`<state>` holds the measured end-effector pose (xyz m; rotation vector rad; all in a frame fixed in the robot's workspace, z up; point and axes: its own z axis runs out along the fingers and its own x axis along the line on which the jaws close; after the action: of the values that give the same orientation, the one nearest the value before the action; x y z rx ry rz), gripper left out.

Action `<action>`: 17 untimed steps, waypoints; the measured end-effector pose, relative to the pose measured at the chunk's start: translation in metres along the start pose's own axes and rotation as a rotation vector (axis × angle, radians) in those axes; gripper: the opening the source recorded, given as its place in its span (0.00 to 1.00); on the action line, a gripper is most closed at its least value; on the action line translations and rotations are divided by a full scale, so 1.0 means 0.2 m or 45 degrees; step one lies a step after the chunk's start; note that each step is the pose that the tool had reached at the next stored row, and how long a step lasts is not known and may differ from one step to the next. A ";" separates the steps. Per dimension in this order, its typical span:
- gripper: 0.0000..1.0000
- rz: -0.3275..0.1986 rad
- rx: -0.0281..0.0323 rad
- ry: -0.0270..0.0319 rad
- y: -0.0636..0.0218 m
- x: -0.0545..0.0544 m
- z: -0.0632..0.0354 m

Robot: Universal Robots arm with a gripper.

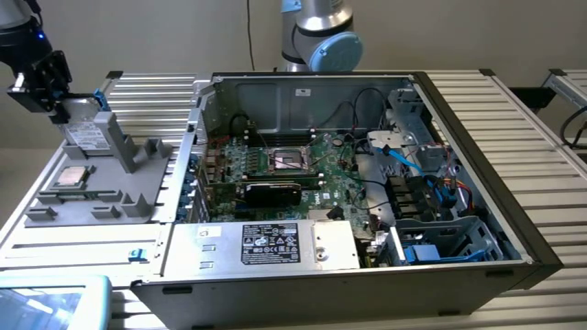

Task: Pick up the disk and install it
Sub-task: 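Pick up the disk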

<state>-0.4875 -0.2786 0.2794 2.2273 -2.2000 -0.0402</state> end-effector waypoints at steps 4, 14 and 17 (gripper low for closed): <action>0.51 0.000 -0.0002 0.0001 0.001 0.00 0.001; 0.51 0.000 -0.0001 -0.0115 0.001 0.01 0.005; 0.51 0.000 -0.0001 -0.0210 0.001 0.01 0.005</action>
<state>-0.4877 -0.2814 0.2783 2.2347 -2.2085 -0.0590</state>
